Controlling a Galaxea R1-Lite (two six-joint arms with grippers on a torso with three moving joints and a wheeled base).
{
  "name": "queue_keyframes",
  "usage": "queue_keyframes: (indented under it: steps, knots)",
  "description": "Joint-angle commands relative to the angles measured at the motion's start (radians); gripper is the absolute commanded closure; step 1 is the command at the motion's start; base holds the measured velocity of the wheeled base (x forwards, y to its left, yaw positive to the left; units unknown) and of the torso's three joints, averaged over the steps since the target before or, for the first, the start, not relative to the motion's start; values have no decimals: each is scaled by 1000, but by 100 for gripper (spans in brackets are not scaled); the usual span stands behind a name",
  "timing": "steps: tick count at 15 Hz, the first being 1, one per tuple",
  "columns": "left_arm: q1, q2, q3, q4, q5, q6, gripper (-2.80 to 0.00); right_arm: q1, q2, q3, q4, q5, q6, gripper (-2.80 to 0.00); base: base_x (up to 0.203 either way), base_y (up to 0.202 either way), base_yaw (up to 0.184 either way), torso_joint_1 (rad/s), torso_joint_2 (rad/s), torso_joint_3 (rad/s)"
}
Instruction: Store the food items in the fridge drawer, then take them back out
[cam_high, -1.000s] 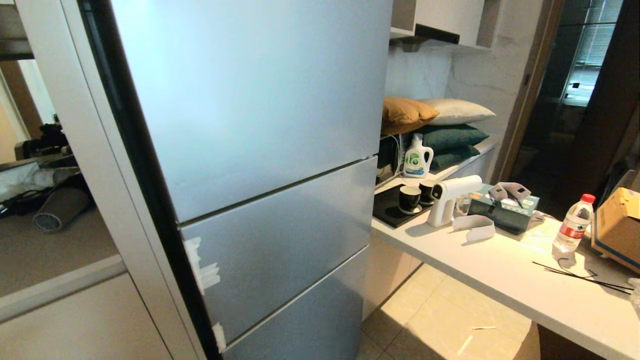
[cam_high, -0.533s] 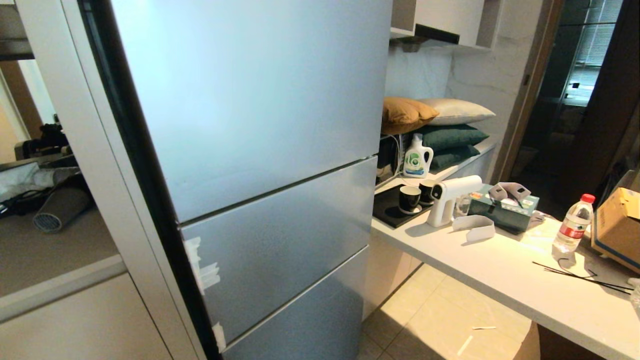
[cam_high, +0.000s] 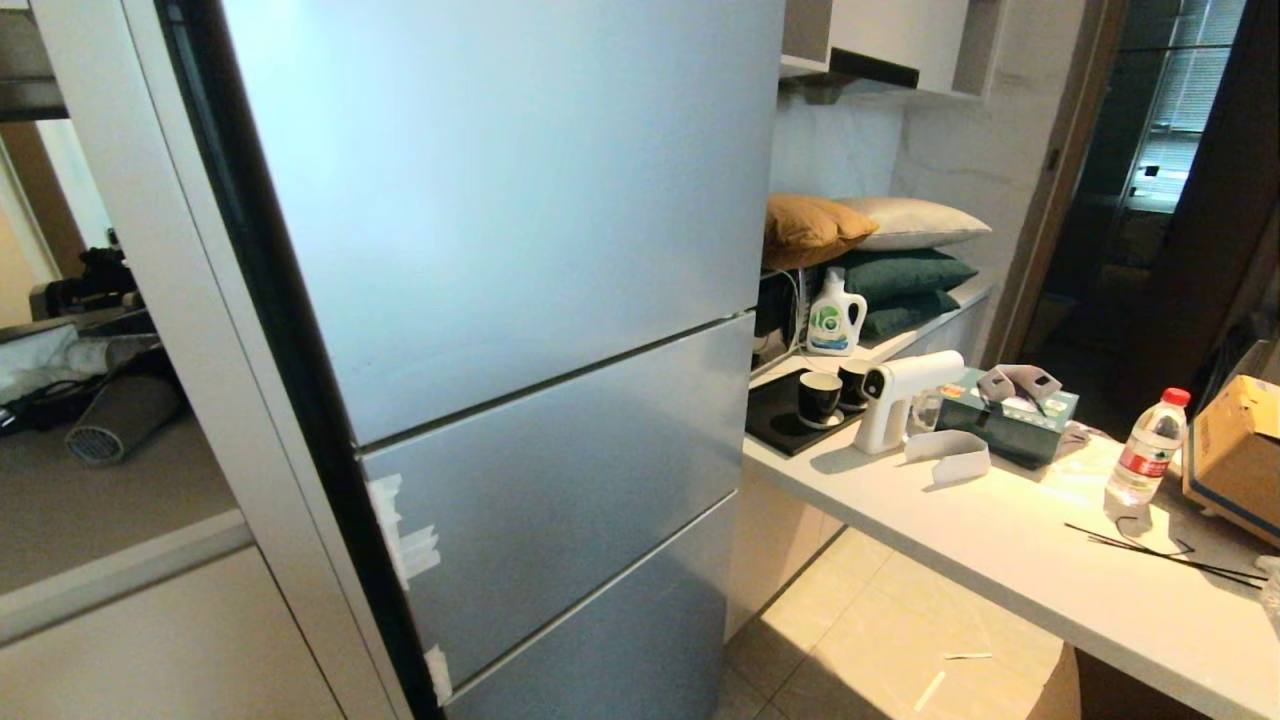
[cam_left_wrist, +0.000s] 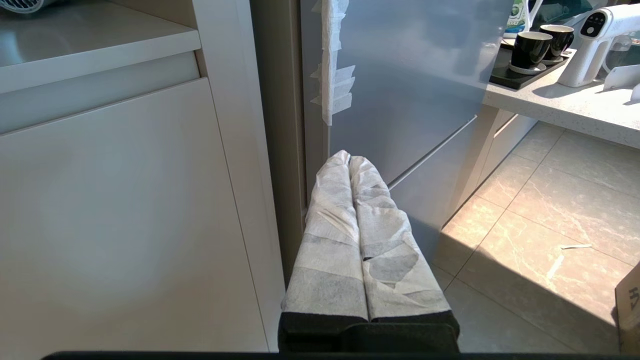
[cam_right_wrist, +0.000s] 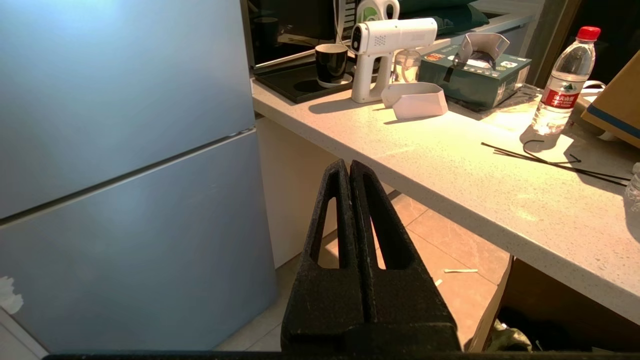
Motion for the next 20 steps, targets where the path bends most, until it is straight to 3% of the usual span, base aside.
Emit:
queue_keyframes:
  steps: [1,12,20]
  knots:
    - [0,1,0,0,0,0,0,1,2,0,0,0,1,0,0,0,0,0,0,0]
    - [0,1,0,0,-1,0,0,1,2,0,-1,0,2,0,0,0,0,-3,6,5]
    - [0,1,-1,0,1,0,0,1,2,0,-1,0,1,0,0,0,0,-84,201,107]
